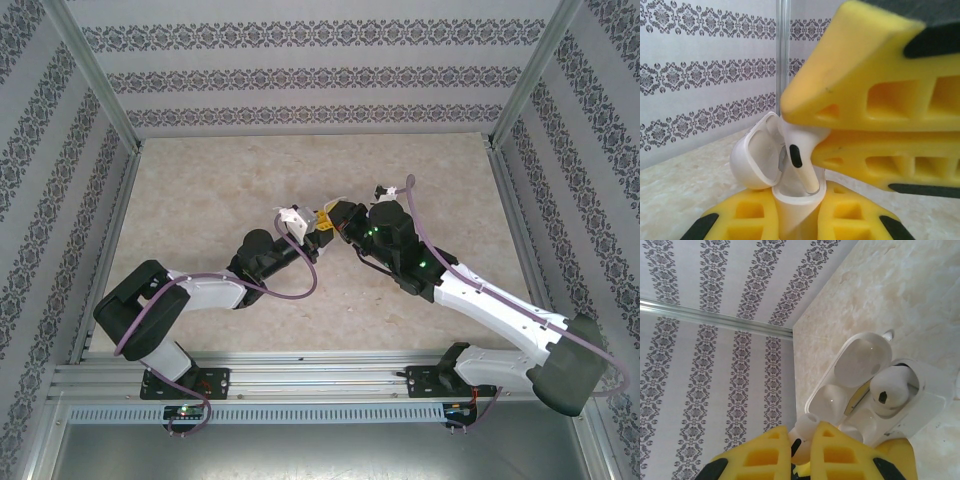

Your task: Insert wireless bluetooth earbuds into charging case

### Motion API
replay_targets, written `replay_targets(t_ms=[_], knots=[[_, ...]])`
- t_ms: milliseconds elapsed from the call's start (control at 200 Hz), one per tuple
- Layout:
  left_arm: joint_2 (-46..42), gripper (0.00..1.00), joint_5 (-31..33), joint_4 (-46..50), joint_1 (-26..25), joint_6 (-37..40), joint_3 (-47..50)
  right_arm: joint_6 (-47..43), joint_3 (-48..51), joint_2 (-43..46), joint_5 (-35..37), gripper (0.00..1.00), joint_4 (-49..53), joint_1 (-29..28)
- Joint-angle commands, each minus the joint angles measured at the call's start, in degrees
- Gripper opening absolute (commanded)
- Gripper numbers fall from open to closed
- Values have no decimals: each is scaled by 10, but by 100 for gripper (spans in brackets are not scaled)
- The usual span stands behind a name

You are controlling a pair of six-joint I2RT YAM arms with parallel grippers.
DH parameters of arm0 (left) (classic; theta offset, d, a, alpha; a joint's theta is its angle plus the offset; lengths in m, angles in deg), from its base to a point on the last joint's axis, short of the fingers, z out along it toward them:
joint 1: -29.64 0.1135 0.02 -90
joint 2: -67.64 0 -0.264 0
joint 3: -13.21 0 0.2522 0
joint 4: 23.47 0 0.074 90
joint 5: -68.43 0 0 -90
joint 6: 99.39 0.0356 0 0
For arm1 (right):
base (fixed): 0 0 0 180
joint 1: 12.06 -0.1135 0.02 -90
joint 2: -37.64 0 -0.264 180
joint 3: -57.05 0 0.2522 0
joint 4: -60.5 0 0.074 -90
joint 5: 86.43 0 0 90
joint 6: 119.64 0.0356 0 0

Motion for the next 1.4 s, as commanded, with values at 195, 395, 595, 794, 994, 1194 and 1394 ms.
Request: replay_targets(t_ms=[195,395,595,794,994,1194,1394], knots=[[-24,0,7,-38,-10,-2,4,3,8,1,4,11,-7,6],[-24,0,8,-39,-9,-2,3,7,11,-8,-7,13,1,7],[-31,0,13,-36,-10,4,5,6,8,-12,-15,16,37,5],[-38,0,16,-34,-10,7,9,3,6,1,6,18,80,1],[-42,0,18,-34,-9,8,11,-4,-4,5,11,21,103,0],[-45,0,21,-33,-9,8,12,-3,-5,5,13,27,112,-2],[-48,0,23,-31,-9,11,15,-6,-9,10,22,31,126,-3]])
